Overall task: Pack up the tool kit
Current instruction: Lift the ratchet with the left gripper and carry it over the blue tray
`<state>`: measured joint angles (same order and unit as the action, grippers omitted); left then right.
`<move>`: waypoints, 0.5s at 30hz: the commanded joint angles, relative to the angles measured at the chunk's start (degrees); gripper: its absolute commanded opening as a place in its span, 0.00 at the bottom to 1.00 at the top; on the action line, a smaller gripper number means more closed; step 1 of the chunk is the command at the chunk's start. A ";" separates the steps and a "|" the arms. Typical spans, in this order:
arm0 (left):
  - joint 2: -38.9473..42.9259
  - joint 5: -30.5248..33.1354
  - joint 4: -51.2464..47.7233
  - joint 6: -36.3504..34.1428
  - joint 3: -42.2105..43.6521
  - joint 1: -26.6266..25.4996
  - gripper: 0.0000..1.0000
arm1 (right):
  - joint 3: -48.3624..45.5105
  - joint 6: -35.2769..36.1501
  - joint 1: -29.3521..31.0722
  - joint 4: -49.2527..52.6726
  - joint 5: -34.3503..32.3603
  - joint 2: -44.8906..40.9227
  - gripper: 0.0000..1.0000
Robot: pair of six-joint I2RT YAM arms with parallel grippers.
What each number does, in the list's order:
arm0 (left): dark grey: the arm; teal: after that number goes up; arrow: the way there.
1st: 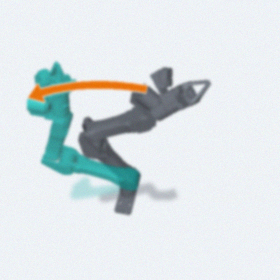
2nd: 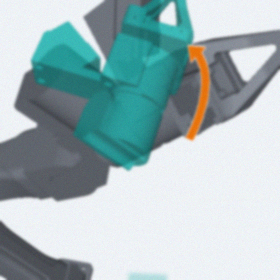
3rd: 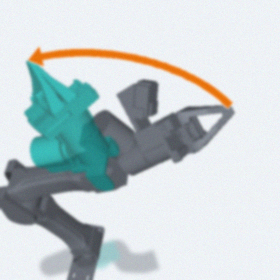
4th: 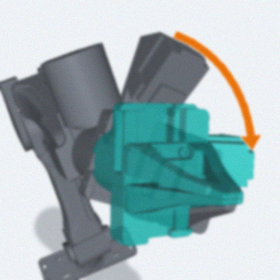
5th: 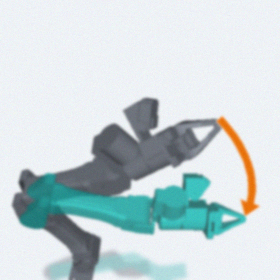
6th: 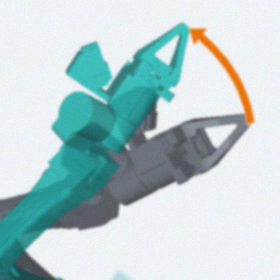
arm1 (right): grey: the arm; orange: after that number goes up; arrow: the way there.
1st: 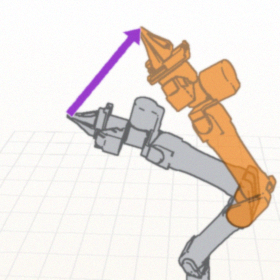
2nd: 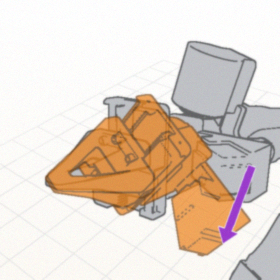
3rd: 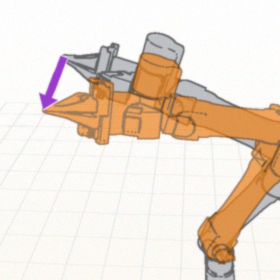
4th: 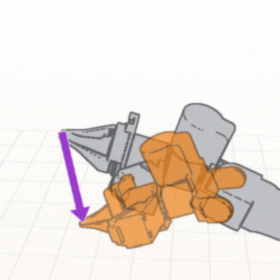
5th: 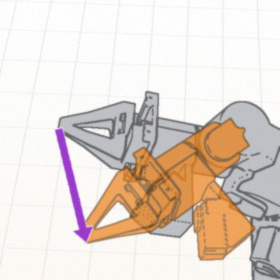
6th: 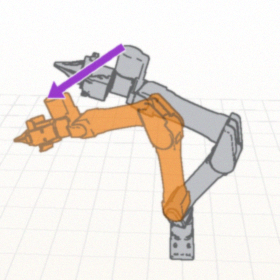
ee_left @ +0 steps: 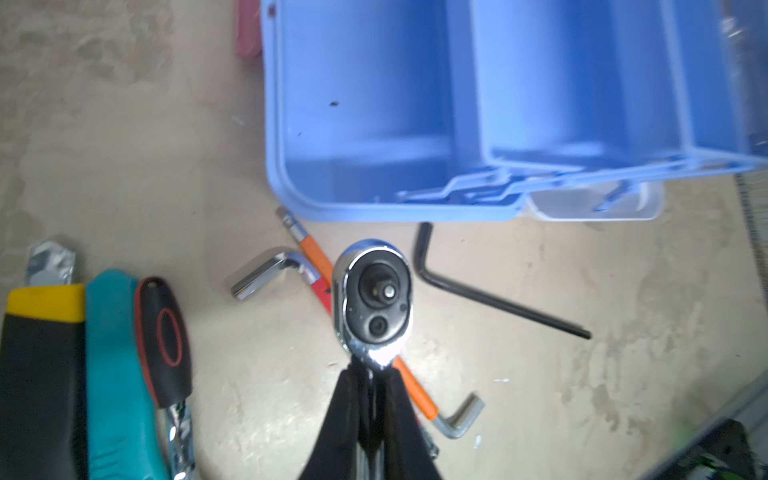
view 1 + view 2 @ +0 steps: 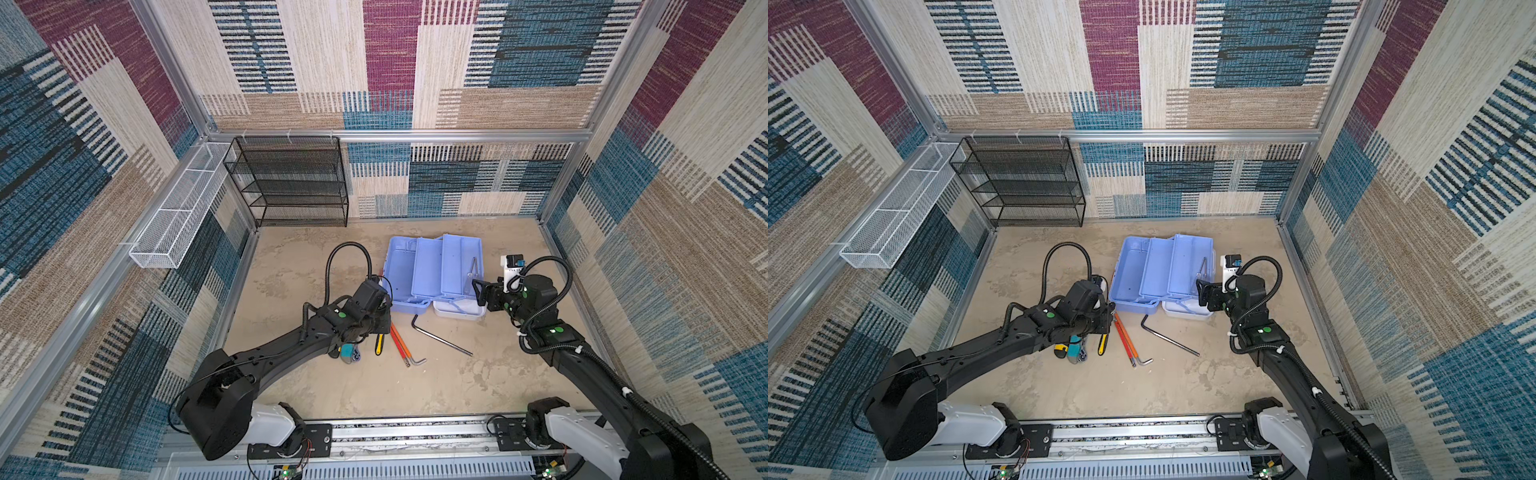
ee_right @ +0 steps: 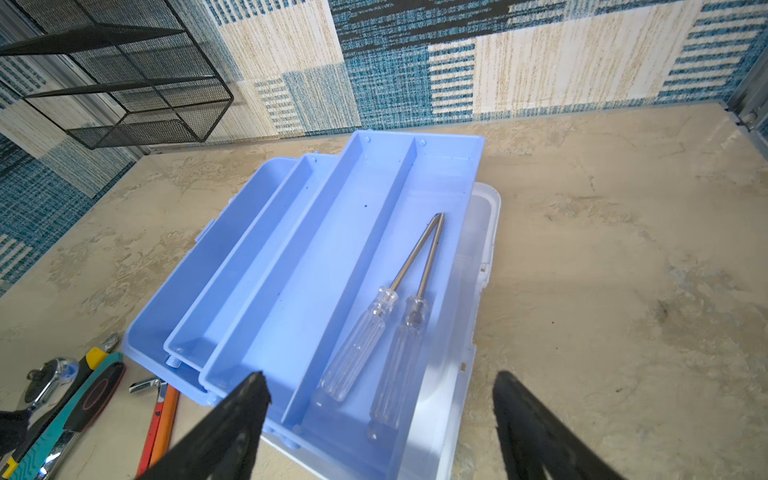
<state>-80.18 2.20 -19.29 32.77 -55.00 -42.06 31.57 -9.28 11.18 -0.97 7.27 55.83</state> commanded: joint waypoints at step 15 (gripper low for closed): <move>-28.67 -17.02 6.70 -5.43 -38.47 0.14 0.00 | -1.79 -2.37 -0.11 -4.04 -3.40 -0.93 0.94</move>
<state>-106.45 -11.51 -14.81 28.38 -89.84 -42.00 29.93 -10.70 11.07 -2.70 4.45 55.11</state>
